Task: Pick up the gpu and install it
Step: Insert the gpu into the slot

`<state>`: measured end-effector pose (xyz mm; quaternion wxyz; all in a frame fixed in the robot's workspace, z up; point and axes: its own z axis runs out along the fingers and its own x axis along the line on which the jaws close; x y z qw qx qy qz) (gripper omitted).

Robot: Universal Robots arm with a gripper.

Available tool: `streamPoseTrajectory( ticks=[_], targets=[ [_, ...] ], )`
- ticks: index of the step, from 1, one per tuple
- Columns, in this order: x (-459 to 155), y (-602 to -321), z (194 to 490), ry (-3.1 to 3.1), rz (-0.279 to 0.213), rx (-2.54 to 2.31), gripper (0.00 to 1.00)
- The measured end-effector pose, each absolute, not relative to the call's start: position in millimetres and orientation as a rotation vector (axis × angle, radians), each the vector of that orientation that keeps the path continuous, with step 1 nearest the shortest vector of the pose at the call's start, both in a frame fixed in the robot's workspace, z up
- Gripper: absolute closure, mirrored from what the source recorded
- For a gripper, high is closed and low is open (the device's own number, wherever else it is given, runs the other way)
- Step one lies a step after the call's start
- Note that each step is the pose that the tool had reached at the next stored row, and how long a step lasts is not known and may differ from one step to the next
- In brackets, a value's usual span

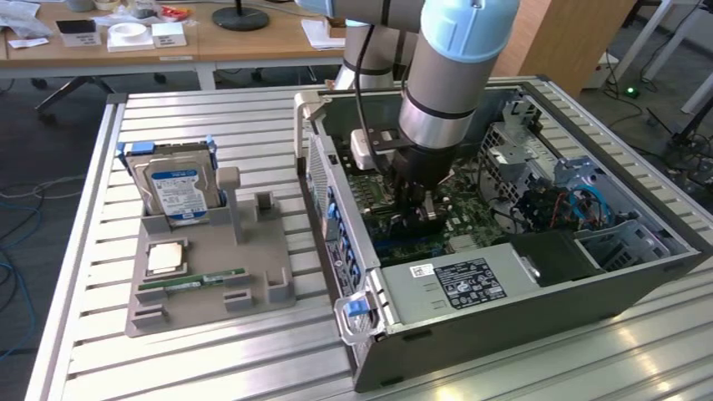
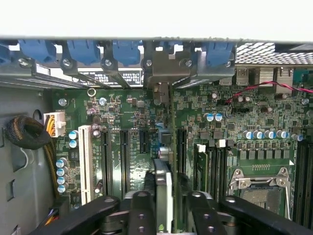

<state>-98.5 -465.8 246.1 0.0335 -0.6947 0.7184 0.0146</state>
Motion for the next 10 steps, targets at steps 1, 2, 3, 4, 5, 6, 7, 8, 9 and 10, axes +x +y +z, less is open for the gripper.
streamPoseTrajectory(
  ticks=[1, 2, 3, 4, 5, 6, 7, 8, 9, 10],
  targets=[
    [-98.5, -465.8, 246.4, 2.210, 0.044, -2.138, 0.66],
    [-98.3, -465.9, 246.7, 2.210, 0.044, -2.138, 0.66],
    [-98.3, -466.0, 246.8, 2.210, 0.044, -2.139, 0.66],
    [-98.3, -466.0, 246.8, 2.210, 0.044, -2.139, 0.59],
    [-98.3, -466.0, 246.8, 2.210, 0.044, -2.139, 0.59],
    [-98.3, -466.0, 247.5, 2.211, 0.044, -2.139, 0.59],
    [-98.3, -466.0, 248.9, 2.211, 0.044, -2.139, 0.59],
    [-98.3, -466.0, 251.3, 2.211, 0.044, -2.139, 0.59],
    [-98.3, -466.0, 254.3, 2.210, 0.044, -2.139, 0.59],
    [-98.3, -465.9, 257.8, 2.210, 0.044, -2.139, 0.59]
  ],
)
